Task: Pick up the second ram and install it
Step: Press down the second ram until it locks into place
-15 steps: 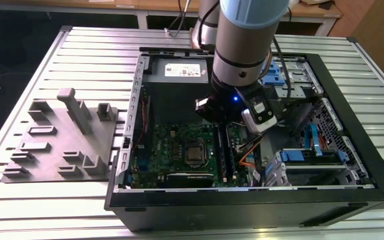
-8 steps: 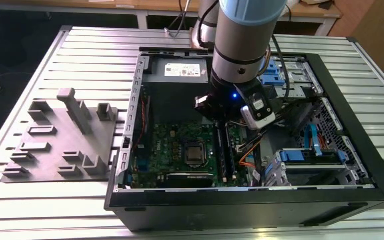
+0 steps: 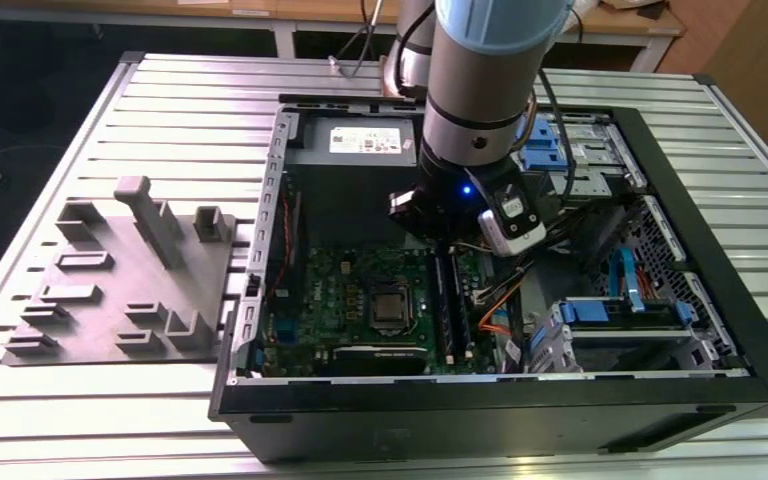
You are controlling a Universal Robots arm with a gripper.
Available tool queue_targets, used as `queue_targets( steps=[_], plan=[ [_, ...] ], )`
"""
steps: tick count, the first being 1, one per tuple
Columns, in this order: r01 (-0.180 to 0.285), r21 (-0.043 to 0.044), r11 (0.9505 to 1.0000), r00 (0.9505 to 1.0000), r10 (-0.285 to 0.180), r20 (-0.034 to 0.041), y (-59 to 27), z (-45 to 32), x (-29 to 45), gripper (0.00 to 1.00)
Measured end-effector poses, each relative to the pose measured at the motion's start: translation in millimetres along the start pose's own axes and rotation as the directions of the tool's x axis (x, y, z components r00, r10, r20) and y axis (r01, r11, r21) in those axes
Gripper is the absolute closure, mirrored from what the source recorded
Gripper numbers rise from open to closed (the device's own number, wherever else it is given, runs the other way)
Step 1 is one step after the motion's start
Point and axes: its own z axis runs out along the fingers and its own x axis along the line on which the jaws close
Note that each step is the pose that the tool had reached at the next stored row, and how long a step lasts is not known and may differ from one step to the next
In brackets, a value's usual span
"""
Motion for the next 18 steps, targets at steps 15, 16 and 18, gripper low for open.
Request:
queue_targets(
  steps=[15,16,18],
  plan=[
    [0.000,-0.0013,1.0000,1.0000,0.000,-0.0001,0.2,7.5,0.3,0.93],
    [0.000,-0.0014,1.0000,1.0000,0.000,-0.0001,0.2,7.5,0.3,0.93],
    [0.000,-0.0012,1.0000,1.0000,0.000,-0.0002,0.2,7.5,0.3,0.93]
  ],
)
